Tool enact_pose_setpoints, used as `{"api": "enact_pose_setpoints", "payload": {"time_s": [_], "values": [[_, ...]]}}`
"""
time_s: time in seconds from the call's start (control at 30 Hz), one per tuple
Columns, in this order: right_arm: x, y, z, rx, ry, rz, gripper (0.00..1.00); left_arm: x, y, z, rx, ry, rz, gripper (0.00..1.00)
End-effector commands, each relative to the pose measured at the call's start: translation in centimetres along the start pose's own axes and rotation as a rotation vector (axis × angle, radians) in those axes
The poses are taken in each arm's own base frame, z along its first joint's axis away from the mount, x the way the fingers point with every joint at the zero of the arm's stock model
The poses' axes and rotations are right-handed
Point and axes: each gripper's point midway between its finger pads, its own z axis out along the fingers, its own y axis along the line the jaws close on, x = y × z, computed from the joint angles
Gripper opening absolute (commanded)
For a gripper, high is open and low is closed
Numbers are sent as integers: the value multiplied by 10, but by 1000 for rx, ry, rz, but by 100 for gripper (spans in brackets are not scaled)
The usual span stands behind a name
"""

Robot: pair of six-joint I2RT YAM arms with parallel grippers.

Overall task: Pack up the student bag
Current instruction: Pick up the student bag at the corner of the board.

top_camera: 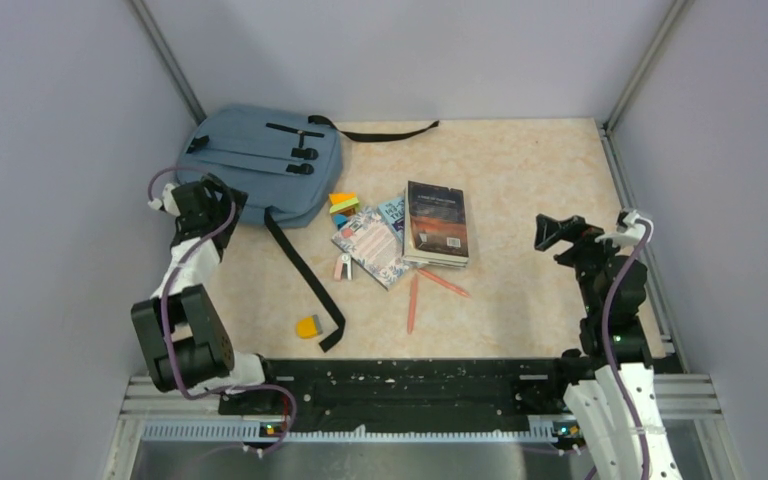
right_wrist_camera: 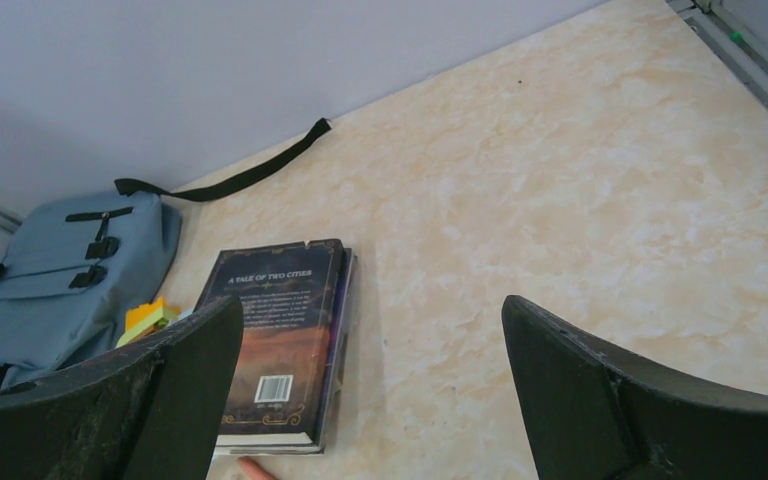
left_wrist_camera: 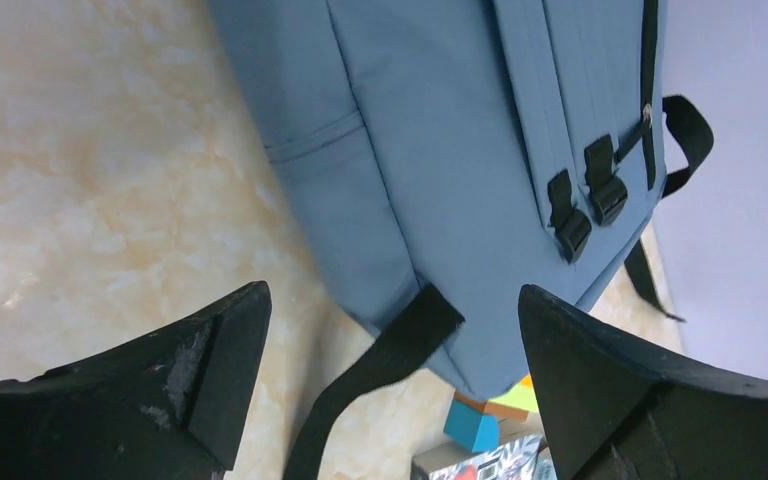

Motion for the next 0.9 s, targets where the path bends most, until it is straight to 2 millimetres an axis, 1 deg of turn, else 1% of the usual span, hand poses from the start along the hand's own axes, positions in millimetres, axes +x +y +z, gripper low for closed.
{"api": "enact_pose_setpoints", "payload": {"time_s": [0.0,0.1,0.2,0.3,0.37,0.47,0.57,0.67,0.77,0.87], "values": [[-3,6,3,-35,-16,-16,99,-9,-8,24,90,11,-150,98],[-2,6,4,-37,-14,-14,99,-7,1,38,112,51,-200,98],[-2,6,4,-37,-14,-15,99,-9,10,44,109,29,-197,98],[2,10,4,-60,-2,-11,99,-15,9,49,118,13,-182,98],[7,10,5,-67,13,-3,99,-19,2,55,160,4,-170,98],[7,10,5,-64,13,-1,99,-9,3,63,172,55,-214,98],[3,9,5,-57,0,-6,99,0,16,69,128,72,-238,97],[4,9,5,-56,3,-8,99,0,25,72,90,60,-232,97],[6,9,5,-59,10,-6,99,-3,23,75,99,62,-238,96],[8,9,5,-62,15,-1,99,-1,18,85,121,86,-237,95]]}}
